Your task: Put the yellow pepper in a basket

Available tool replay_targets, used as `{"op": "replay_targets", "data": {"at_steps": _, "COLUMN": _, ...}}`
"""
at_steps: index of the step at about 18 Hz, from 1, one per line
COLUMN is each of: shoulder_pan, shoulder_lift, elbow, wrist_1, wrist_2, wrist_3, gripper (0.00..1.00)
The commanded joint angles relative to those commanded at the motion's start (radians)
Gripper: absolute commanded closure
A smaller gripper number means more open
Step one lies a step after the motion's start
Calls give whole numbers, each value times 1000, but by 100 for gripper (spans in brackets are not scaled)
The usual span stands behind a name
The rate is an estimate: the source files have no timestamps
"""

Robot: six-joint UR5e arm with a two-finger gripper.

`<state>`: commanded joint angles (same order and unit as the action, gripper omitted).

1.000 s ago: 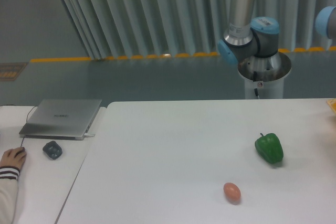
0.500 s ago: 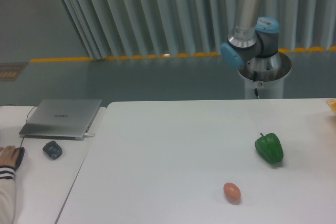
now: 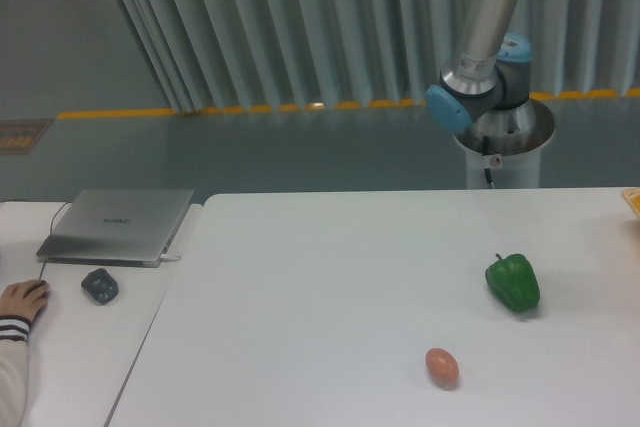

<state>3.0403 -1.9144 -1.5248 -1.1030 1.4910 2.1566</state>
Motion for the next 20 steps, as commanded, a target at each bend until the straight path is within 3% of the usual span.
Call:
{"op": "replay_targets", "data": {"at_steps": 3, "shoulder_pan": 14, "shoulder_lift": -6, "elbow": 0, "wrist_1": 5, "wrist_2": -9, "wrist_3": 78, "gripper": 45}}
{"op": "replay_targets", "data": {"at_steps": 5, "shoulder_pan": 15, "shoulder_lift": -6, "elbow": -2, "wrist_1": 5, "wrist_2": -14, "wrist_3": 83, "gripper": 20}}
{"op": "replay_targets", "data": {"at_steps": 8, "shoulder_pan": 15, "shoulder_lift": -6, "elbow": -3, "wrist_1": 5, "wrist_2": -26, "wrist_3": 83, "gripper": 5}}
{"op": "replay_targets", "data": {"at_steps": 17, "shoulder_pan": -9, "shoulder_lift": 15, "elbow": -12, "wrist_1": -3, "wrist_2": -28, "wrist_3": 59, "gripper": 0}}
{"op": "replay_targets", "data": {"at_steps": 20, "shoulder_pan": -52, "shoulder_lift": 18, "elbow": 4, "wrist_1": -47, "wrist_2": -20, "wrist_3": -75, "gripper": 0}}
